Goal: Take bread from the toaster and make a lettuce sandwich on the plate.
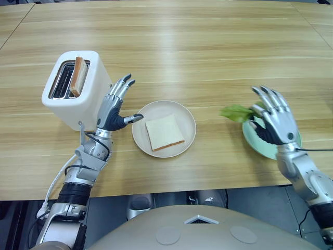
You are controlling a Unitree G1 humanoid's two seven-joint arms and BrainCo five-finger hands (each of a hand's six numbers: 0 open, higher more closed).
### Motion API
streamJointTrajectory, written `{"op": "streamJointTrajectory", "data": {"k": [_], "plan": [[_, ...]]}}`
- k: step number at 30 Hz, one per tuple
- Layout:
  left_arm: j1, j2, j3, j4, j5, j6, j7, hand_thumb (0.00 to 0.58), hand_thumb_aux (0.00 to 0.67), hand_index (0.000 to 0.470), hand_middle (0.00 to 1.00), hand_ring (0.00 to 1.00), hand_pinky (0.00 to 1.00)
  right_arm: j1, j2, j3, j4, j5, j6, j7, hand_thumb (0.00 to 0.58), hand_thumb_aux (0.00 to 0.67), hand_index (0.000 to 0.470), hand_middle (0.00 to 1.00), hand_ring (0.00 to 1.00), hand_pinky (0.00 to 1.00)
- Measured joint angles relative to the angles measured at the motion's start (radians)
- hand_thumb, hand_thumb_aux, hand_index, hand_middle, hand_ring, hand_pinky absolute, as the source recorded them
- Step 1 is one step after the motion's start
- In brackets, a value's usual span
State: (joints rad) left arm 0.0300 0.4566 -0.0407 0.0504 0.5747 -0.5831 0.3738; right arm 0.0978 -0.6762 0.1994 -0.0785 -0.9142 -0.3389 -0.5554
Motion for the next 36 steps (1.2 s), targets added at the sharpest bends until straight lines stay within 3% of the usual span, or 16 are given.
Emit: {"op": "streamJointTrajectory", "data": {"k": [4, 11, 20, 21, 22, 24, 25, 30, 31, 32, 33, 34, 35, 36], "plan": [[0.033, -0.015, 0.057, -0.123, 0.061, 0.011, 0.043, 0.0, 0.0, 0.0, 0.0, 0.0, 0.0, -0.171, 0.151, 0.188, 0.069, -0.036, -0.084, 0.086, 0.58, 0.67, 0.46, 0.0, 0.0, 0.0], [0.034, -0.015, 0.138, -0.145, 0.114, 0.091, 0.073, 0.0, 0.0, 0.0, 0.0, 0.0, 0.0, -0.301, 0.297, 0.342, 0.367, -0.062, -0.156, 0.093, 0.58, 0.67, 0.46, 0.0, 0.0, 0.0], [0.019, 0.075, 0.268, -0.045, 0.223, 0.381, 0.11, 0.0, 0.0, 0.0, 0.0, 0.0, 0.0, -0.409, 0.371, 0.414, 0.638, -0.058, -0.214, 0.08, 0.58, 0.67, 0.46, 0.0, 0.0, 0.0], [0.016, 0.091, 0.272, -0.025, 0.223, 0.404, 0.103, 0.0, 0.0, 0.0, 0.0, 0.0, 0.0, -0.413, 0.374, 0.418, 0.666, -0.057, -0.216, 0.075, 0.577, 0.62, 0.426, 0.0, 0.0, 0.0], [0.01, 0.11, 0.273, 0.0, 0.224, 0.426, 0.091, 0.0, 0.0, 0.0, 0.0, 0.0, 0.0, -0.418, 0.377, 0.42, 0.691, -0.057, -0.216, 0.072, 0.552, 0.523, 0.359, 0.0, 0.0, 0.0], [-0.009, 0.14, 0.26, 0.047, 0.231, 0.452, 0.072, 0.0, 0.0, 0.0, 0.0, 0.0, 0.0, -0.427, 0.379, 0.42, 0.716, -0.056, -0.216, 0.056, 0.552, 0.523, 0.359, 0.0, 0.0, 0.0], [-0.028, 0.158, 0.249, 0.08, 0.235, 0.464, 0.063, 0.0, 0.0, 0.0, 0.0, 0.0, 0.0, -0.436, 0.38, 0.42, 0.73, -0.056, -0.215, 0.051, 0.009, 0.005, 0.004, 0.0, 0.0, 0.0], [-0.096, 0.219, 0.189, 0.203, 0.244, 0.496, 0.024, 0.0, 0.0, 0.0, 0.0, 0.0, 0.0, -0.441, 0.378, 0.42, 0.742, -0.056, -0.209, 0.036, 0.0, 0.0, 0.0, 0.0, 0.0, 0.0], [-0.104, 0.227, 0.177, 0.218, 0.244, 0.497, 0.018, 0.036, 0.021, 0.014, 0.0, 0.0, 0.0, -0.441, 0.376, 0.42, 0.742, -0.056, -0.208, 0.036, 0.0, 0.0, 0.0, 0.0, 0.0, 0.0], [-0.115, 0.235, 0.165, 0.225, 0.245, 0.504, 0.015, 0.132, 0.081, 0.056, 0.0, 0.0, 0.0, -0.441, 0.373, 0.42, 0.742, -0.056, -0.205, 0.034, 0.0, 0.0, 0.0, 0.0, 0.0, 0.0], [-0.124, 0.24, 0.158, 0.232, 0.245, 0.505, 0.014, 0.268, 0.179, 0.123, 0.0, 0.0, 0.0, -0.441, 0.372, 0.42, 0.742, -0.056, -0.203, 0.034, 0.0, 0.0, 0.0, 0.0, 0.0, 0.0], [-0.137, 0.25, 0.146, 0.244, 0.247, 0.51, 0.012, 0.268, 0.179, 0.123, 0.0, 0.0, 0.0, -0.441, 0.371, 0.42, 0.741, -0.057, -0.201, 0.033, 0.0, 0.0, 0.0, 0.0, 0.0, 0.0], [-0.147, 0.253, 0.138, 0.253, 0.246, 0.512, 0.009, 0.494, 0.413, 0.283, 0.0, 0.0, 0.0, -0.441, 0.37, 0.42, 0.739, -0.057, -0.197, 0.032, 0.0, 0.0, 0.0, 0.0, 0.0, 0.0], [-0.155, 0.254, 0.133, 0.256, 0.243, 0.515, 0.006, 0.494, 0.413, 0.283, 0.0, 0.0, 0.0, -0.44, 0.37, 0.42, 0.737, -0.057, -0.192, 0.031, 0.0, 0.0, 0.0, 0.0, 0.0, 0.0]]}}
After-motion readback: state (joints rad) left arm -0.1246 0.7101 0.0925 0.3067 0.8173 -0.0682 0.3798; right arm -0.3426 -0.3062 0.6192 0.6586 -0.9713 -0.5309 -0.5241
